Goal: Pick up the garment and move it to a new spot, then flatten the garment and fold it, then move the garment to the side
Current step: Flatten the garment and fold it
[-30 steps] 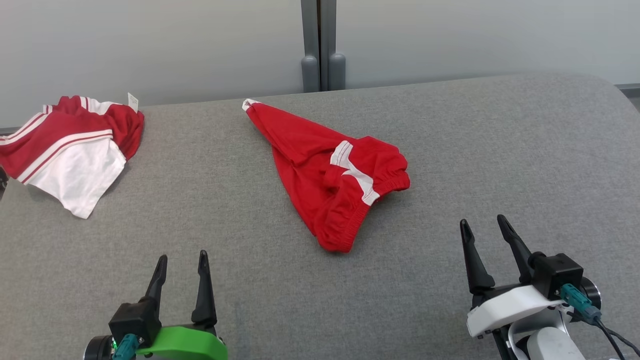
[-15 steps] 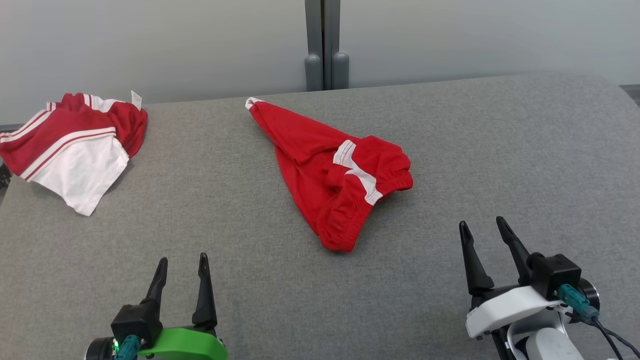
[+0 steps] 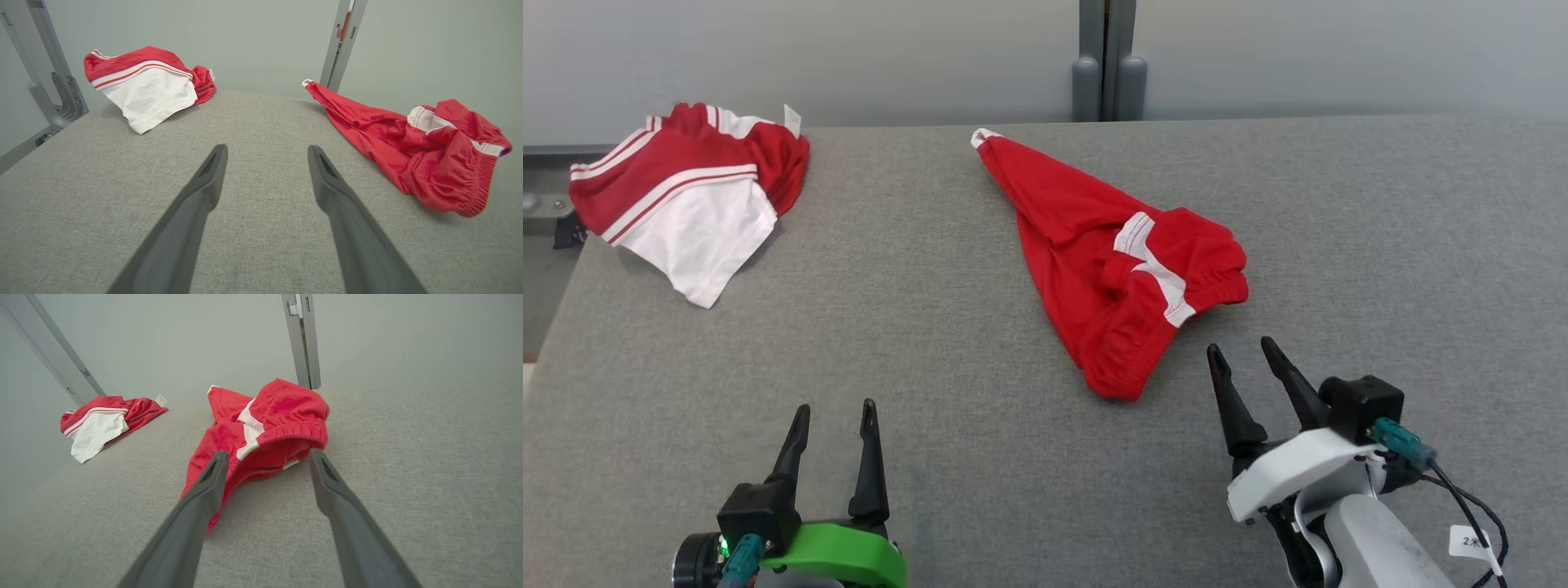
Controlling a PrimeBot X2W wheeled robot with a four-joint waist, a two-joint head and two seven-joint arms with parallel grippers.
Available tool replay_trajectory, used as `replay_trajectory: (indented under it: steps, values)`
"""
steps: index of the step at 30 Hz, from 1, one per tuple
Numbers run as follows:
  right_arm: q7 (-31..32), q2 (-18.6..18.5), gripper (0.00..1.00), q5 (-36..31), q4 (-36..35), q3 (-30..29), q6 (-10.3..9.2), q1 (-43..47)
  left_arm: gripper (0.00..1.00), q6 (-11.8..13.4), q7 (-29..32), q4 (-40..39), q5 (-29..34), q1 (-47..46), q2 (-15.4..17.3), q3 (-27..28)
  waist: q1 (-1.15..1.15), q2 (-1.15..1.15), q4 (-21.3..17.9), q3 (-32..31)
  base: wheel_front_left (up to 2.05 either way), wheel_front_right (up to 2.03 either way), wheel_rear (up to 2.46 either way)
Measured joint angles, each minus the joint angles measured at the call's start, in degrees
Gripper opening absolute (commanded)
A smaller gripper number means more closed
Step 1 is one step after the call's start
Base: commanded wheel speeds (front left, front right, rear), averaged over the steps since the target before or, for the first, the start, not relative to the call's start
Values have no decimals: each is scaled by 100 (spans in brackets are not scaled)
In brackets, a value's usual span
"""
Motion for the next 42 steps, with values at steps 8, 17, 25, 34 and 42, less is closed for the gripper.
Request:
replay_trajectory:
  steps: [8, 17, 25, 34, 42]
  values:
    - [0, 1, 100, 296, 1151, 316, 0, -756, 100, -25, 0, 13, 57, -80, -56, 33, 0, 0, 483, 177, 0, 0, 0]
    - [0, 9, 0, 400, 1790, 679, 0, -1196, 100, -43, 0, 27, 79, -90, -82, 143, 0, 0, 768, 350, 0, 0, 0]
    - [-1, -3, 0, -189, 1327, 98, 1, -1129, 100, -46, 0, -9, 115, -88, -99, 203, 0, 0, 464, 328, 0, 0, 0]
    - [125, -789, 0, -722, 978, -709, 1, -605, 100, -49, -1, -8, 114, -87, -107, 175, 0, 0, 62, 295, 0, 0, 0]
    - [455, -1277, 0, -943, 1110, -1429, 1, -570, 100, -51, 0, -35, 112, -132, -109, 127, 0, 0, -47, 436, 0, 0, 0]
